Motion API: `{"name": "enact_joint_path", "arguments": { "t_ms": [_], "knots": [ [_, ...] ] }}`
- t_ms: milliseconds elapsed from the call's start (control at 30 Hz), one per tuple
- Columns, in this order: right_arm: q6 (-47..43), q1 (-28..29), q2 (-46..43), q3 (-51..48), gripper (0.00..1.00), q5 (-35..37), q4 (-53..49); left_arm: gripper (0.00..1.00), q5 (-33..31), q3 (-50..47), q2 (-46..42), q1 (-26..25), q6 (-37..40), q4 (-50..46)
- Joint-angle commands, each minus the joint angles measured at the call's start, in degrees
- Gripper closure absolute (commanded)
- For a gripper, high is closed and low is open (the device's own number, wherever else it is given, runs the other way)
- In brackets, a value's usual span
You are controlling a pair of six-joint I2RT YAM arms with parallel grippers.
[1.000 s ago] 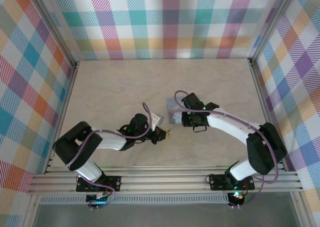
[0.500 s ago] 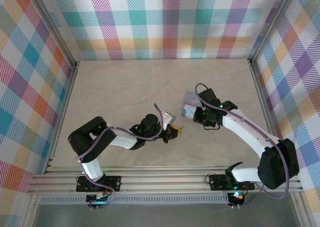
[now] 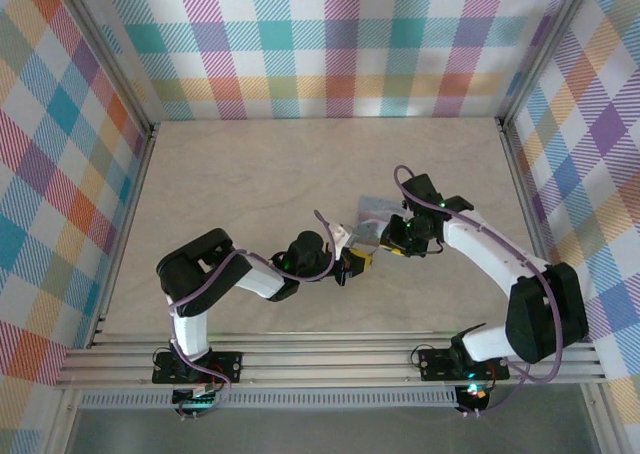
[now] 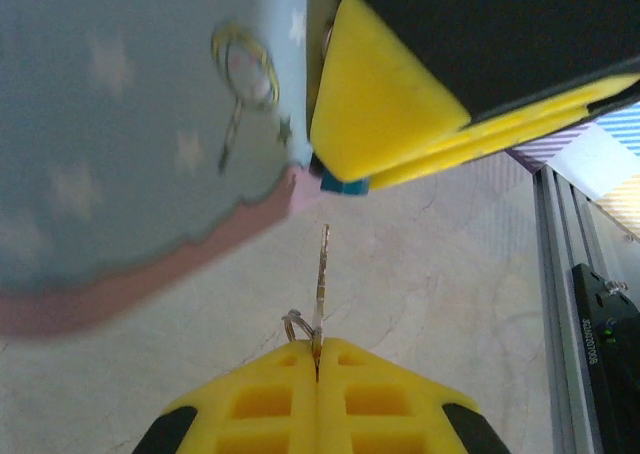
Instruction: Unlock the padlock with the key
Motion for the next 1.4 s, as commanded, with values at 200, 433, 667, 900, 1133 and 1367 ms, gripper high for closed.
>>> {"name": "enact_joint_path", "arguments": {
  "t_ms": [200, 433, 667, 900, 1133, 1367],
  "knots": [
    [1.32, -0.25, 1.44, 4.62, 1.0, -0.79, -2.33, 1.0, -2.34, 0.83, 2.86, -1.16, -0.73, 7.33],
    [1.07, -0.24, 1.35, 4.75, 1.0, -1.49, -1.91, 1.0, -1.67, 1.34, 4.4, -1.16, -1.34, 8.76],
    [0.93, -0.26, 1.89, 4.33, 1.0, -3.91, 0.16, 1.0, -0.25, 2.11, 5.9, -1.16, -3.05, 10.62],
    [0.8, -0.26, 1.38, 3.47, 1.0, -4.48, 1.09, 1.0, 0.37, 2.35, 6.31, -1.16, -4.41, 12.2],
    [0.63, -0.26, 0.94, 3.17, 1.0, -4.37, 1.12, 1.0, 0.55, 2.71, 6.62, -1.34, -5.39, 13.21],
    [0.47, -0.26, 1.09, 2.9, 1.0, -4.18, 1.18, 1.0, 0.04, 2.19, 6.62, -1.34, -6.22, 14.89]
  ]
}}
